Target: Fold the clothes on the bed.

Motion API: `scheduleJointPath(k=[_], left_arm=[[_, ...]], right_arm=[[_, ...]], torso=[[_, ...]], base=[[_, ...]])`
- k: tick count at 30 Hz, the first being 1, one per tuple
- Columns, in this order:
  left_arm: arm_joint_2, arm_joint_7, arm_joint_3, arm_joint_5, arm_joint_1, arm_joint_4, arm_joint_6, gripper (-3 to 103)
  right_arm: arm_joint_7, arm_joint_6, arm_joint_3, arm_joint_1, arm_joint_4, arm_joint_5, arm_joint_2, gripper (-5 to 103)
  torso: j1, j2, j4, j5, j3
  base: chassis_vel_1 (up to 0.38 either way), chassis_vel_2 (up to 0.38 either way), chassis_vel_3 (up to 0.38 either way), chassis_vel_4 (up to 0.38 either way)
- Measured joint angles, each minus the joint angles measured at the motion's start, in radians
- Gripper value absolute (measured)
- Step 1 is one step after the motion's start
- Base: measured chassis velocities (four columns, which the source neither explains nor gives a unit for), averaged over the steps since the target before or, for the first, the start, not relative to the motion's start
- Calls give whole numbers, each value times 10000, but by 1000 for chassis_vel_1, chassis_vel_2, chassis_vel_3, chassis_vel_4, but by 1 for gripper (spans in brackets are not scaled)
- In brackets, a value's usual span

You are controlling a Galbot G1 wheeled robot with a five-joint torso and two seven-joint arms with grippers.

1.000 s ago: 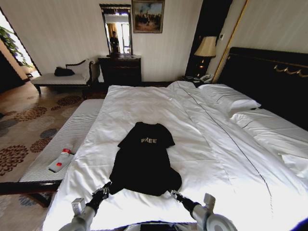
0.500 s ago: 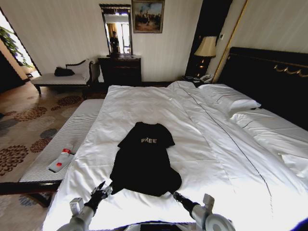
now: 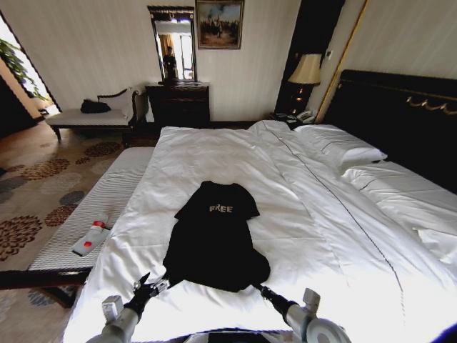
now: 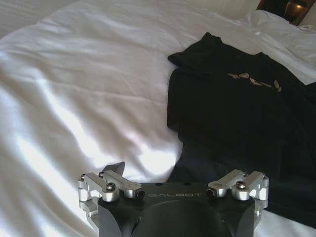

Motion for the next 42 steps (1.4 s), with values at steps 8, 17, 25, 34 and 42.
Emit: scheduleJointPath(k=[8, 17, 25, 34, 42], left_arm=[[-4, 298, 361, -51, 70, 336, 25, 97], [119, 390, 635, -90, -287, 517, -69, 62], [232, 407, 872, 4, -244, 593, -136, 35], [103, 366, 829, 19, -114, 533, -163, 3], [-70, 236, 615, -43, -116, 412, -205, 2]], right_arm=[[32, 3, 60, -77, 55, -162, -16, 0], [97, 10, 78, -49, 52, -185, 4, 0], [126, 15, 135, -75, 55, -182, -7, 0], [140, 20, 114, -73, 90, -196, 2, 0], [157, 25, 142, -126, 232, -216, -11, 0]], torso=[[0, 0, 0, -2, 0], [0, 0, -1, -1, 0], [0, 0, 0, -1, 0], [-1, 0, 0, -3, 0], [-1, 0, 0, -1, 0]], base=[[0, 0, 0, 0], [0, 0, 0, 0], [0, 0, 0, 0], [0, 0, 0, 0], [0, 0, 0, 0]])
